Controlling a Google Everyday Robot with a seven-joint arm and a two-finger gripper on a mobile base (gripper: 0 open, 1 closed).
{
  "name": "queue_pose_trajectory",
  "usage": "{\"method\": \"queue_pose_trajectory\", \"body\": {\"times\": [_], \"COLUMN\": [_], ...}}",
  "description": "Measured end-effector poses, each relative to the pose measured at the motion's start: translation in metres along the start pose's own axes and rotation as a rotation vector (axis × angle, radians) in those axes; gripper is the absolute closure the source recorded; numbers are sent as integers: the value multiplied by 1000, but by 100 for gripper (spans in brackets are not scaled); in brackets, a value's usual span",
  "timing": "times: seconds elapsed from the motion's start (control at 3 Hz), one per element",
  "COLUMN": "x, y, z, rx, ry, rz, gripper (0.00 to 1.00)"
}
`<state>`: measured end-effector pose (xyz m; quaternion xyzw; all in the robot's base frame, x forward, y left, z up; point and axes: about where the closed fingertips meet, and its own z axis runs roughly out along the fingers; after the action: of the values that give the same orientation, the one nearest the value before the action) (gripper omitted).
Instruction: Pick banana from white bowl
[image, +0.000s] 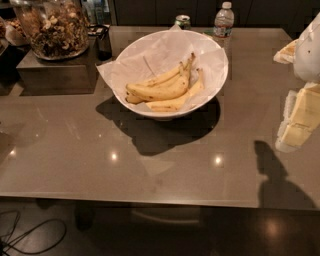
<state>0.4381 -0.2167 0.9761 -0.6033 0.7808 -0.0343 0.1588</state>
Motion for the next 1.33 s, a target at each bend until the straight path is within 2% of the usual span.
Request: {"method": "queue_pose_trajectory", "body": {"times": [0.33, 0.67, 1.33], "x": [0, -25, -111], "y": [0, -17, -68], "z": [0, 1, 11], "rx": [0, 2, -60], "ry": [0, -77, -307], "rz": [0, -24, -128], "gripper": [0, 0, 0]}}
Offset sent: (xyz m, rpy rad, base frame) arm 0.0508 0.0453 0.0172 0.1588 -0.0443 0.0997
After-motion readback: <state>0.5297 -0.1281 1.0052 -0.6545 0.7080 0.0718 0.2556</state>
